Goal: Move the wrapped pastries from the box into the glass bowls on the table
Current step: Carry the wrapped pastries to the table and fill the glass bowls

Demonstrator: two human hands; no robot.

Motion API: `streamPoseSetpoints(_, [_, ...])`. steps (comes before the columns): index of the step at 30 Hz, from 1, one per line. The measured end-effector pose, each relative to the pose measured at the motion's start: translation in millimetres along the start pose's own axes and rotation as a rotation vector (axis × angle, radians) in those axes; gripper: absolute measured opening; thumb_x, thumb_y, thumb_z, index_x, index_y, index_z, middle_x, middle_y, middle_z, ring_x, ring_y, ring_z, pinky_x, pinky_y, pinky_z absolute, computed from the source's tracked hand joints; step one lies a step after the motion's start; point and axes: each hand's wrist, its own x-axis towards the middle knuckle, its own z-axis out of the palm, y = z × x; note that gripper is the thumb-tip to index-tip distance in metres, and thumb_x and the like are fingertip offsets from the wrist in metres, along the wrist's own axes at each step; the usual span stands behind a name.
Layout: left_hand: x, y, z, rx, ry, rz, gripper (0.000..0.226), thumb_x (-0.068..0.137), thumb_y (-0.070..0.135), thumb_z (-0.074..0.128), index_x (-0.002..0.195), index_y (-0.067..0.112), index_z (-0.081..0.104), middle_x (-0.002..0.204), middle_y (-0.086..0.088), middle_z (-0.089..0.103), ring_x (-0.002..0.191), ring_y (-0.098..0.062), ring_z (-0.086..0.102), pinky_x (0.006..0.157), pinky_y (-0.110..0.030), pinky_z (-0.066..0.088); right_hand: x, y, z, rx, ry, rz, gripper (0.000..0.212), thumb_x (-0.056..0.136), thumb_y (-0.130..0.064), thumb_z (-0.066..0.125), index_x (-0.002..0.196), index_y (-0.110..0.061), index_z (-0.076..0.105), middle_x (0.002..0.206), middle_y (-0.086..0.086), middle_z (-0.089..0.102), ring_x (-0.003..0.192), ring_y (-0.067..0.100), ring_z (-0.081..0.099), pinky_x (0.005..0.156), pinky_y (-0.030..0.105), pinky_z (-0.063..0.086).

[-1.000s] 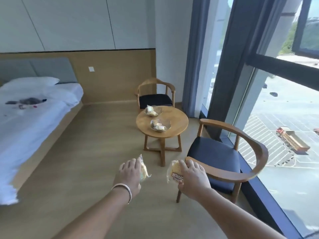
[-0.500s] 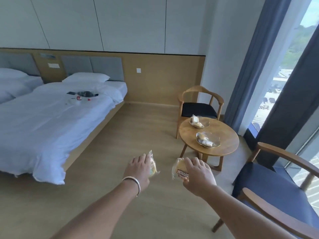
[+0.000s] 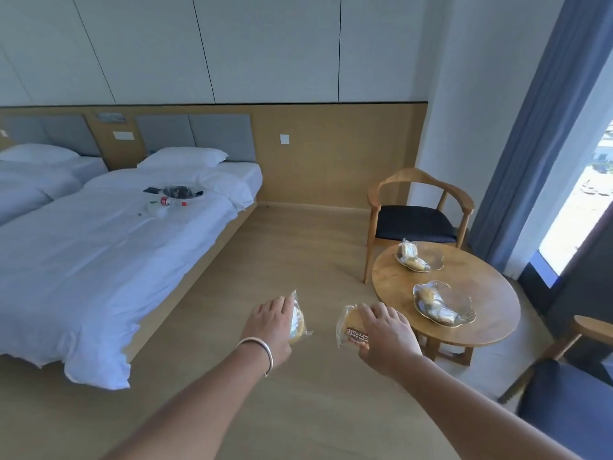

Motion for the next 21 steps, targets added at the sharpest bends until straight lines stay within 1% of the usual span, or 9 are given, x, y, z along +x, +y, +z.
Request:
streamPoseSetpoints(7, [110.8,-0.9,3.7,0.003,-0.009,0.002,0.092,0.072,0.022,0.062,0.148,0.017,0.01,0.13,0.001,0.04,0.12,-0.02,0.042,0.098,-0.028,0.034,111.6,46.5,-1.0,-0.012,0.003,-0.019,0.069,0.082,-0.041,0.061,0.141,-0.025,0.029,0.127,0.001,0.045,0.12,0.023,0.044,0.107,0.033,0.033])
streamPoseSetpoints(12, [178.7,-11.5,10.4,-0.002,-0.004,0.014,0.094,0.074,0.02,0.06,0.149,0.017,0.004,0.13,0.001,0.04,0.119,-0.02,0.042,0.098,-0.028,0.034,177.2,66.1,4.8,-0.005,-0.001,-0.003,0.07,0.081,-0.041,0.062,0.141,-0.027,0.029,0.127,0.0,0.045,0.12,0.022,0.043,0.105,0.032,0.033])
streamPoseSetpoints(16, [238.3,-32.7,23.8,0.001,-0.004,0.047,0.095,0.074,0.022,0.06,0.15,0.016,0.002,0.129,0.001,0.04,0.118,-0.02,0.042,0.099,-0.029,0.033,235.5,73.0,12.6,-0.021,-0.009,0.021,0.071,0.08,-0.038,0.062,0.141,-0.027,0.028,0.127,-0.001,0.044,0.119,0.021,0.043,0.105,0.031,0.032])
streamPoseSetpoints(21, [335.5,-75.6,44.5,-0.008,0.019,0.082,0.097,0.075,0.024,0.062,0.15,0.016,0.001,0.129,0.001,0.04,0.115,-0.02,0.044,0.096,-0.028,0.033,328.8,72.1,26.5,-0.03,-0.002,0.047,0.069,0.08,-0.038,0.062,0.14,-0.028,0.029,0.124,-0.001,0.046,0.117,0.021,0.044,0.105,0.032,0.032])
